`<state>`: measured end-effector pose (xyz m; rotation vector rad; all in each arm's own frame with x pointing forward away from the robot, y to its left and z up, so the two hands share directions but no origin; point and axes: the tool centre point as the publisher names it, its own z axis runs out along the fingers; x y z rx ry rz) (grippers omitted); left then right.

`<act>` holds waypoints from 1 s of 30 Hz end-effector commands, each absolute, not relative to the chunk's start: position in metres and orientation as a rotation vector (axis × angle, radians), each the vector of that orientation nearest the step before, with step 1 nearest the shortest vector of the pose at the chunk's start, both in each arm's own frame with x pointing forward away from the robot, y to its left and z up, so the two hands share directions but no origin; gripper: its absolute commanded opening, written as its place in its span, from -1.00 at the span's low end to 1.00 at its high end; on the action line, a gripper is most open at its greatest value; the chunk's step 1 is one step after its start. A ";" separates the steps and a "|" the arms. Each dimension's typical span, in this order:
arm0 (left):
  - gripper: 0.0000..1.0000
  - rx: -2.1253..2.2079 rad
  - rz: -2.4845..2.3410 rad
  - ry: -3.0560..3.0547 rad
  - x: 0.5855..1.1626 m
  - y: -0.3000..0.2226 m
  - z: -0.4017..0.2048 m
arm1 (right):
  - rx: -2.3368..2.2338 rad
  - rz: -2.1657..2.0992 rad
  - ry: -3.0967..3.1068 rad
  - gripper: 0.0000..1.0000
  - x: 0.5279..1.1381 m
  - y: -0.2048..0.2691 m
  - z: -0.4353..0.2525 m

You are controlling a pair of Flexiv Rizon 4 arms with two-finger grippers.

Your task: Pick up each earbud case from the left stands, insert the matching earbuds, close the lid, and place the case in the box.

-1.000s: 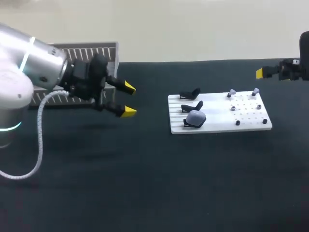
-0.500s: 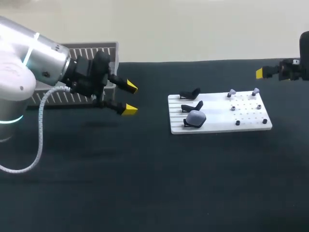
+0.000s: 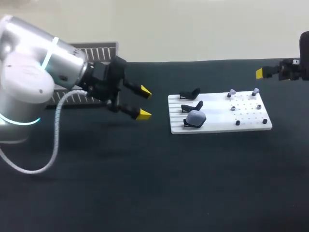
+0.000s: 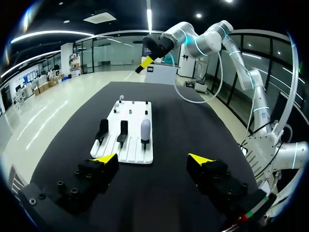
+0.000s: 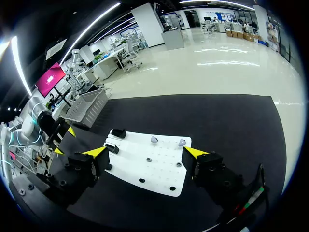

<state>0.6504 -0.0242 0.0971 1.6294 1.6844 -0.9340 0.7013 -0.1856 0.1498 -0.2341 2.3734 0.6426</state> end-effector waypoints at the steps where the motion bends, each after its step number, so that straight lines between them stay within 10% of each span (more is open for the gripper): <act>1: 1.00 1.640 -0.936 1.676 0.656 -0.041 0.087 | -0.235 0.643 2.373 1.00 0.701 -0.186 0.150; 30: 0.91 1.643 -0.986 1.570 0.654 -0.088 0.046 | -0.235 0.643 2.373 1.00 0.701 -0.186 0.150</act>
